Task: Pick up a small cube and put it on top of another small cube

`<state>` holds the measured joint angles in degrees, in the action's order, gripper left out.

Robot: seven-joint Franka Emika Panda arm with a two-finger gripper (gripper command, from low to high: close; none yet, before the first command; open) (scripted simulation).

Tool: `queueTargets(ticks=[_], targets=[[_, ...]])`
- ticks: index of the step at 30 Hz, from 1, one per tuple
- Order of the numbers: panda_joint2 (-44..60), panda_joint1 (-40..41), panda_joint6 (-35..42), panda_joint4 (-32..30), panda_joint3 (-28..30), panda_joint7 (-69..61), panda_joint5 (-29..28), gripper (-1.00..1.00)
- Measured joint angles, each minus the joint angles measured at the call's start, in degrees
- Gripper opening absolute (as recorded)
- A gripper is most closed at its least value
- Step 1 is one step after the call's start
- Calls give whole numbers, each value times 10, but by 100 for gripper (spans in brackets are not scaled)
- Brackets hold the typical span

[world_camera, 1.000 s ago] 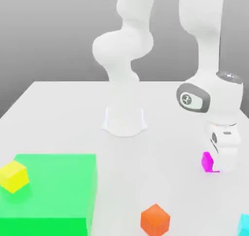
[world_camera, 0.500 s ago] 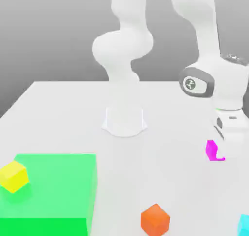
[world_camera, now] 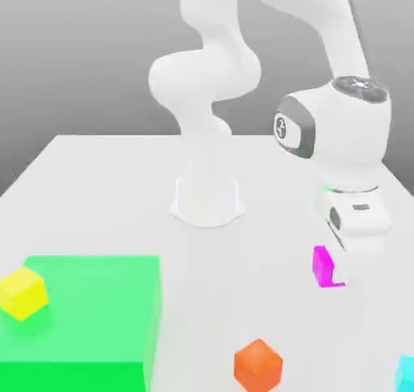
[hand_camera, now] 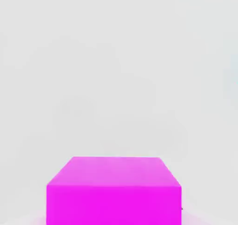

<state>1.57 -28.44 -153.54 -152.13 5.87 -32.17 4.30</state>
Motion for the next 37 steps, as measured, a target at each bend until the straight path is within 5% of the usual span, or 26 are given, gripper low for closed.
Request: queueTargets(ticks=[25,28,31,32,37], targets=[[-24,350,196,173,196,-607,-48,-100],[1,417,169,170,175,-637,-33,-100],[39,388,123,159,156,-655,-12,-100],[47,389,113,156,155,-659,-7,100],[47,389,113,156,155,-658,-7,100]])
